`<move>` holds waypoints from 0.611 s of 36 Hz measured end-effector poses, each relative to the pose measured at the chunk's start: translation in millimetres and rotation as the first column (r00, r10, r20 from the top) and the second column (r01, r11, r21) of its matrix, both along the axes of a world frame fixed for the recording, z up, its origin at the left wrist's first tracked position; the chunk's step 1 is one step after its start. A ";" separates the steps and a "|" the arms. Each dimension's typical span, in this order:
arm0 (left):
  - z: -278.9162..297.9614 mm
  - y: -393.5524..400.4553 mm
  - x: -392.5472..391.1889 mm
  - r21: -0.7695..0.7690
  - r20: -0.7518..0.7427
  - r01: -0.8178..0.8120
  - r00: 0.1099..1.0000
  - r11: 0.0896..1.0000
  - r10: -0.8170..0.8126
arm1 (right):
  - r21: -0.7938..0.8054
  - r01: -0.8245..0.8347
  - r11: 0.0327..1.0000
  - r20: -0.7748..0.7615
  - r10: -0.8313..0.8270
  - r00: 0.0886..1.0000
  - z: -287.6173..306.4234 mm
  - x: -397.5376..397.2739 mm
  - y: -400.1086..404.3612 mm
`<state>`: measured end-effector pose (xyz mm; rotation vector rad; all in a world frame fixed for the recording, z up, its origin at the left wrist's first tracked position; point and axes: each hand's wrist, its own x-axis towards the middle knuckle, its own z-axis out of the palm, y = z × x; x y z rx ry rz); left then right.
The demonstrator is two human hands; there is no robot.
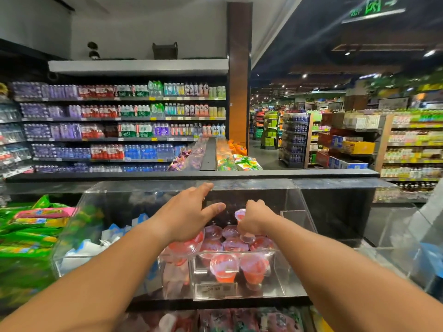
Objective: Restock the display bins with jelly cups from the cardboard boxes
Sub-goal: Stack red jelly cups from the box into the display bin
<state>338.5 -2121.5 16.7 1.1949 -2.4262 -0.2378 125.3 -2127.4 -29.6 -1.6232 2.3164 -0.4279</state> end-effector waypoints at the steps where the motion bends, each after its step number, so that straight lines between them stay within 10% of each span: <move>1: -0.5 -0.1 1.1 -0.006 0.004 -0.001 1.000 1.000 0.001 | 0.013 0.010 1.000 -0.073 -0.009 0.997 -1.5 -2.4 -4.7; 6: -3.2 -5.4 8.5 -0.005 -0.007 0.006 1.000 1.000 -0.006 | 0.192 0.029 0.981 -0.411 0.053 0.910 -11.0 -28.4 -54.5; 22: -9.5 -24.2 11.0 0.026 -0.051 -0.039 0.998 0.999 0.041 | 0.332 0.198 0.922 -0.565 0.026 0.824 -8.1 -48.1 -64.5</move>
